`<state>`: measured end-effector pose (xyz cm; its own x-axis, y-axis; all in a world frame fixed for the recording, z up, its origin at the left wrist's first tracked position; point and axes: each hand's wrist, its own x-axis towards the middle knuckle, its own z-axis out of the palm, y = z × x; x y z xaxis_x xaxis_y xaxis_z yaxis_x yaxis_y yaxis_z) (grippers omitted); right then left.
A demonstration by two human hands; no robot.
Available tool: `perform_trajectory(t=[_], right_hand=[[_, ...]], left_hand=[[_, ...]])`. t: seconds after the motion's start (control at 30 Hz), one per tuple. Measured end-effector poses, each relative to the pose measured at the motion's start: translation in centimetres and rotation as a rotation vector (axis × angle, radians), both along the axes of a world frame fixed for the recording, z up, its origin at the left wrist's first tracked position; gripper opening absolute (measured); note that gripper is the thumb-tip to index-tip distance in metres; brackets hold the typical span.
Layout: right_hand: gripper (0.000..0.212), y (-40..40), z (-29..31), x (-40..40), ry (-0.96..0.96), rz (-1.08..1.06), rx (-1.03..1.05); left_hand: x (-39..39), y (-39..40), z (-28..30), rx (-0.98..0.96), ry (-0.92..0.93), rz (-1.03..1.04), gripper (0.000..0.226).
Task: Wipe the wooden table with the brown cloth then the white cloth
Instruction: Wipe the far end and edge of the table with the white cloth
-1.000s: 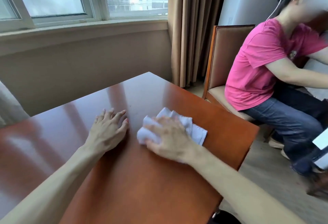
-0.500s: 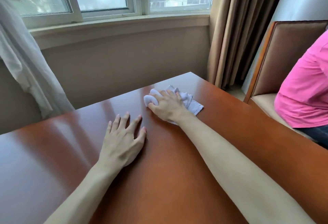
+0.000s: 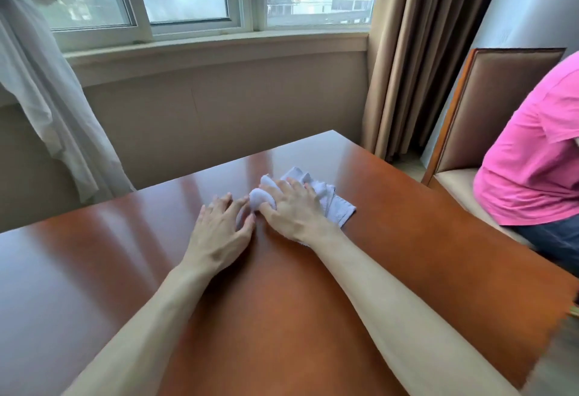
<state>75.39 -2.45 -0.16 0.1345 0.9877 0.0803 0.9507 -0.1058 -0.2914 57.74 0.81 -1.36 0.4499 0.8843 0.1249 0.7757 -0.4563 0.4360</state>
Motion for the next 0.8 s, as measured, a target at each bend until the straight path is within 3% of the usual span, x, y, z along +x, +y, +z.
perform_trajectory(t=[0.1, 0.23, 0.3, 0.4, 0.47, 0.63, 0.7, 0.8], right_hand=[[0.061, -9.3, 0.5, -4.9, 0.055, 0.055, -0.01], [0.069, -22.9, 0.2, -8.2, 0.042, 0.151, 0.034], [0.074, -24.7, -0.2, -4.2, -0.005, 0.024, 0.073], [0.063, -23.8, 1.1, 3.0, -0.062, -0.363, 0.038], [0.066, -23.8, 1.3, 2.5, -0.093, -0.453, 0.032], [0.077, -30.7, 0.0, -9.0, 0.004, -0.029, 0.076], [0.072, -29.5, -0.1, -4.3, -0.007, -0.131, 0.12], [0.063, -27.5, 1.0, 5.5, -0.057, -0.56, 0.048]], left_hand=[[-0.3, -1.6, 1.5, -0.045, -0.158, -0.001, 0.045], [-0.4, -8.7, 2.8, -0.052, -0.09, -0.184, 0.045], [-0.8, -12.2, 2.5, -0.016, -0.017, -0.254, 0.05], [-2.1, -16.2, 1.9, 0.038, 0.088, -0.272, 0.057], [-3.0, -17.7, 1.4, 0.025, 0.173, -0.27, 0.062], [-3.8, -18.3, 1.6, -0.02, 0.321, -0.32, 0.065], [-3.7, -17.7, 2.3, -0.027, 0.361, -0.335, 0.06], [-2.9, -17.8, 3.1, 0.027, 0.382, -0.333, 0.059]])
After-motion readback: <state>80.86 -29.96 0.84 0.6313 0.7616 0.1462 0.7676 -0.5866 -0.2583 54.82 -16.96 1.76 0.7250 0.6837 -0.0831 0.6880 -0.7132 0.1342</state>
